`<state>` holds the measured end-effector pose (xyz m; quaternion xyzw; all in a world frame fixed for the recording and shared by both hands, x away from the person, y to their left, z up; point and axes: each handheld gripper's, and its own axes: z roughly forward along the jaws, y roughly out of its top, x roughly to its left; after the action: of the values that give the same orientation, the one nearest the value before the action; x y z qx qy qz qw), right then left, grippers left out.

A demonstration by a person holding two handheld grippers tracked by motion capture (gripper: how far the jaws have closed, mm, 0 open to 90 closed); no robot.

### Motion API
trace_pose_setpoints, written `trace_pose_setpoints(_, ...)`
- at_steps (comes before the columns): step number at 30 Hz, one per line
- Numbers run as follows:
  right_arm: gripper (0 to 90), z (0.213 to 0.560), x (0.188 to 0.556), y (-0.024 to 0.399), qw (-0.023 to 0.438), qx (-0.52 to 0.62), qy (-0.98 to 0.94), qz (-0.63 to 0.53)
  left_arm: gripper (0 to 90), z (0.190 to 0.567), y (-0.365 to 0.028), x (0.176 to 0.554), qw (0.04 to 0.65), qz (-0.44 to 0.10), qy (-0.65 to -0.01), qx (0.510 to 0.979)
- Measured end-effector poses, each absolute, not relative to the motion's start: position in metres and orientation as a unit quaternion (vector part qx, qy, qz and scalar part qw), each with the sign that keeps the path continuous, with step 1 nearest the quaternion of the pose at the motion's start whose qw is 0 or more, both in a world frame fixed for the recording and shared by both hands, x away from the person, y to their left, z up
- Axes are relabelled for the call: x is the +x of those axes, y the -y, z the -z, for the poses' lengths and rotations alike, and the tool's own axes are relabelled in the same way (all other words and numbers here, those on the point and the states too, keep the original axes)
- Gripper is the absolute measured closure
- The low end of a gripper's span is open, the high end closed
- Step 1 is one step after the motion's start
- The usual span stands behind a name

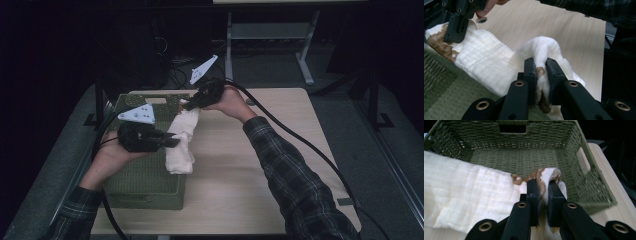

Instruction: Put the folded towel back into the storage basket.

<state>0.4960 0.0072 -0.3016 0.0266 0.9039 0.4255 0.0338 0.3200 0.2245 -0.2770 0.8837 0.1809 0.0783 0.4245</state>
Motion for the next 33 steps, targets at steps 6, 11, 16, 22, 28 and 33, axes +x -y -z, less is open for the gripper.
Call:
trace_pose_setpoints(6,82.4,0.309,0.497,-0.036,0.030,0.017,-0.905,-0.424,79.5,0.287,-0.251,0.315,0.421,-0.082,-0.196,0.882)
trace_pose_setpoints(11,82.4,0.319,0.493,-0.058,0.022,0.012,-0.910,-0.413,79.5,0.294,-0.267,0.309,0.421,-0.077,-0.209,0.879)
trace_pose_setpoints(16,82.4,0.327,0.491,-0.068,0.019,0.005,-0.913,-0.407,79.1,0.306,-0.267,0.308,0.407,-0.071,-0.207,0.887)
trace_pose_setpoints(22,82.4,0.334,0.491,-0.071,0.012,0.006,-0.915,-0.404,79.0,0.320,-0.262,0.309,0.400,-0.054,-0.207,0.891)
trace_pose_setpoints(28,82.4,0.337,0.490,-0.072,0.015,-0.001,-0.917,-0.399,75.1,0.328,-0.255,0.311,0.390,-0.039,-0.200,0.898)
trace_pose_setpoints(33,82.4,0.342,0.492,-0.073,0.015,0.004,-0.920,-0.393,52.3,0.329,-0.254,0.313,0.400,-0.049,-0.202,0.893)
